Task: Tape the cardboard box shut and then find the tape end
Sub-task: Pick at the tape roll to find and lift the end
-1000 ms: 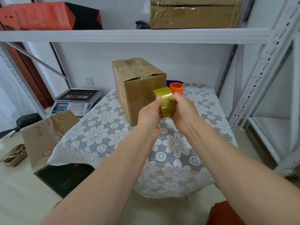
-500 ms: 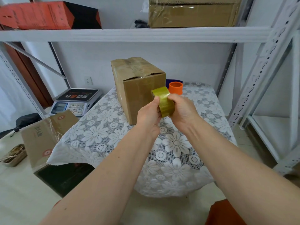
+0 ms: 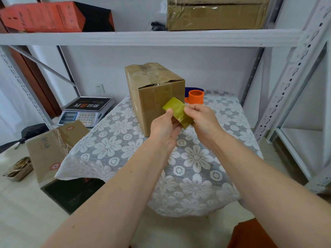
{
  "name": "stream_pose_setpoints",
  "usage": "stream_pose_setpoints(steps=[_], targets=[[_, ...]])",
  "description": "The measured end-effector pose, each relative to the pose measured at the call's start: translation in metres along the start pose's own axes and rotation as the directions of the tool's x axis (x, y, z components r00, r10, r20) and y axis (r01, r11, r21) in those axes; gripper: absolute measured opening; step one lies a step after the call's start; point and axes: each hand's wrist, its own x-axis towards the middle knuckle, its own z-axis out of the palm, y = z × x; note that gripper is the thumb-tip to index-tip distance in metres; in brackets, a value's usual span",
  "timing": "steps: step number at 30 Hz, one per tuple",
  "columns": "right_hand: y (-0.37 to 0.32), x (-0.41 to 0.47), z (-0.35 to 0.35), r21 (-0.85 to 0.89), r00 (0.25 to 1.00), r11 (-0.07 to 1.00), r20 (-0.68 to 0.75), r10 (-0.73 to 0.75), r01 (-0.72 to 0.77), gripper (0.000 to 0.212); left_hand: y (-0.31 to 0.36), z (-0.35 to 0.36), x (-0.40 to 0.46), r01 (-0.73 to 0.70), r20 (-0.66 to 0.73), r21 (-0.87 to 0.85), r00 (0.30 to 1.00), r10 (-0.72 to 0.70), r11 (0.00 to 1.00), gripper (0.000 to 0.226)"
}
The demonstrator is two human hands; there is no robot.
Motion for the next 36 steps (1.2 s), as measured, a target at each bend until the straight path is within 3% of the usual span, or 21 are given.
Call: stream_pose_setpoints(steps=[2, 5, 7, 9, 10, 12, 13, 15, 17, 22, 29, 33, 36], targets=[[0.000, 0.000, -0.002, -0.021, 1.000, 1.000, 0.004, -0.015, 0.015, 0.016, 0.000, -0.002, 0.000, -0.022, 0.007, 0.041, 1.000, 0.022, 0.999, 0.018], [-0.003, 0.001, -0.007, -0.056, 1.000, 0.998, -0.004, -0.029, 0.029, 0.020, 0.001, -0.004, 0.003, -0.149, -0.151, 0.307, 0.967, 0.203, 0.940, 0.028], [-0.006, 0.000, -0.009, -0.095, 1.000, 0.995, -0.008, -0.027, 0.027, 0.023, 0.005, -0.008, 0.003, -0.285, -0.168, 0.526, 0.889, 0.426, 0.802, 0.045], [-0.008, 0.000, -0.010, -0.127, 1.000, 0.992, 0.009, -0.018, 0.019, 0.026, 0.010, -0.012, 0.002, -0.441, 0.051, 0.695, 0.818, 0.573, 0.568, 0.044], [-0.009, 0.000, -0.009, -0.139, 1.000, 0.990, 0.021, -0.010, 0.013, 0.026, 0.012, -0.014, 0.001, -0.502, 0.195, 0.709, 0.815, 0.546, 0.495, 0.041], [-0.009, 0.001, -0.009, -0.166, 1.000, 0.986, 0.027, 0.000, 0.005, 0.025, 0.017, -0.018, -0.004, -0.525, 0.410, 0.697, 0.850, 0.330, 0.488, 0.036], [-0.009, 0.002, -0.010, -0.186, 1.000, 0.983, 0.025, 0.005, -0.001, 0.023, 0.019, -0.021, -0.004, -0.524, 0.468, 0.707, 0.850, 0.242, 0.474, 0.039], [-0.008, 0.003, -0.011, -0.230, 1.000, 0.973, 0.022, 0.022, -0.017, 0.028, 0.022, -0.025, -0.002, -0.558, 0.537, 0.761, 0.828, 0.162, 0.329, 0.054], [-0.006, 0.002, -0.012, -0.258, 0.999, 0.966, 0.028, 0.039, -0.030, 0.033, 0.024, -0.028, 0.001, -0.583, 0.565, 0.785, 0.812, 0.146, 0.208, 0.060], [-0.006, 0.001, -0.010, -0.203, 1.000, 0.979, 0.015, 0.018, -0.014, 0.031, 0.016, -0.030, 0.000, -0.606, 0.569, 0.793, 0.774, 0.277, 0.065, 0.045], [-0.007, -0.002, -0.010, -0.301, 0.993, 0.950, 0.099, -0.058, 0.085, 0.010, 0.009, -0.026, -0.003, -0.561, 0.526, 0.820, 0.818, 0.234, 0.117, 0.037], [-0.006, -0.001, -0.012, -0.311, 0.996, 0.948, 0.080, -0.044, 0.067, 0.014, 0.018, -0.021, -0.005, -0.454, 0.455, 0.831, 0.887, 0.079, 0.320, 0.044], [-0.005, -0.002, -0.013, -0.307, 0.996, 0.949, 0.079, -0.048, 0.070, 0.017, 0.023, -0.023, -0.004, -0.397, 0.451, 0.799, 0.893, -0.012, 0.451, 0.024]])
